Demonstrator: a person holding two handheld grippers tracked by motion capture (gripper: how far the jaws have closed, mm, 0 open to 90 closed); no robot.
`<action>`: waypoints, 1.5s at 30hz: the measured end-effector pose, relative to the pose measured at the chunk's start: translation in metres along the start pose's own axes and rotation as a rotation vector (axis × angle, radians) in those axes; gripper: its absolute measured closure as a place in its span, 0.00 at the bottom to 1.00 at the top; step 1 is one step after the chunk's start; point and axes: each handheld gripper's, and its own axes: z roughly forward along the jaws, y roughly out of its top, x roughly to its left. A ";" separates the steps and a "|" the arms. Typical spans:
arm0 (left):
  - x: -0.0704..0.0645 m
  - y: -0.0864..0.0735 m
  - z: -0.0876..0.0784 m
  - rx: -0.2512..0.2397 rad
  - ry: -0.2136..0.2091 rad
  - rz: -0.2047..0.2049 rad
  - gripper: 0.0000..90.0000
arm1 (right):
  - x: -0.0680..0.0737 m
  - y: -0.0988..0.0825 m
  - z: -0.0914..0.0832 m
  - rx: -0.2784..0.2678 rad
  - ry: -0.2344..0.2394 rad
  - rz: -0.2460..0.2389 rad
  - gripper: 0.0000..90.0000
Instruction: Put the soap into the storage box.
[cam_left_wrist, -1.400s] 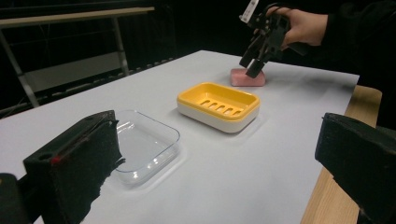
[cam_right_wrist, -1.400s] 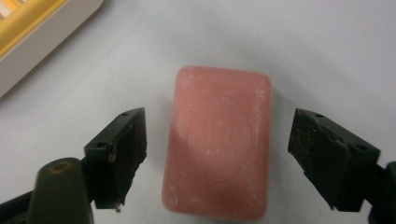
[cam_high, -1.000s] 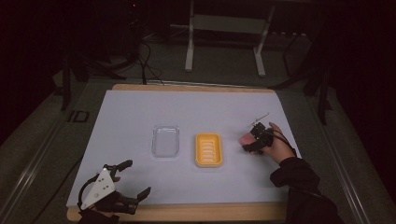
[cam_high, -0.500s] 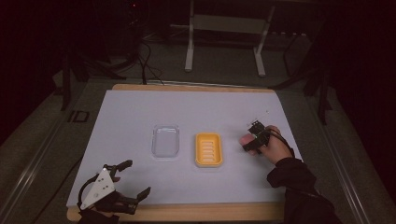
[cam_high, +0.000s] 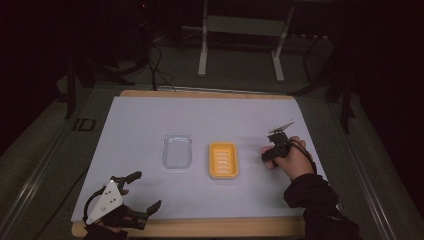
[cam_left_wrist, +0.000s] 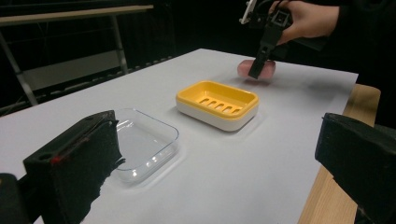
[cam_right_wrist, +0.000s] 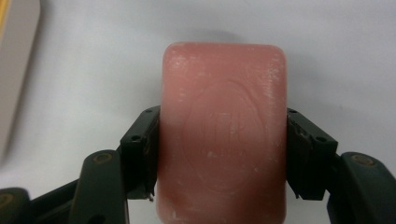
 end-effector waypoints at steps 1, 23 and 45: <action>0.000 0.000 0.000 0.001 0.000 0.000 0.01 | 0.000 -0.001 -0.002 0.003 0.002 0.013 0.42; -0.001 0.000 0.000 -0.003 0.002 0.003 0.01 | 0.079 0.002 -0.069 -0.126 0.016 0.122 0.42; -0.002 0.000 -0.002 -0.003 -0.001 0.008 0.01 | 0.150 0.014 -0.043 -0.236 0.076 0.131 0.42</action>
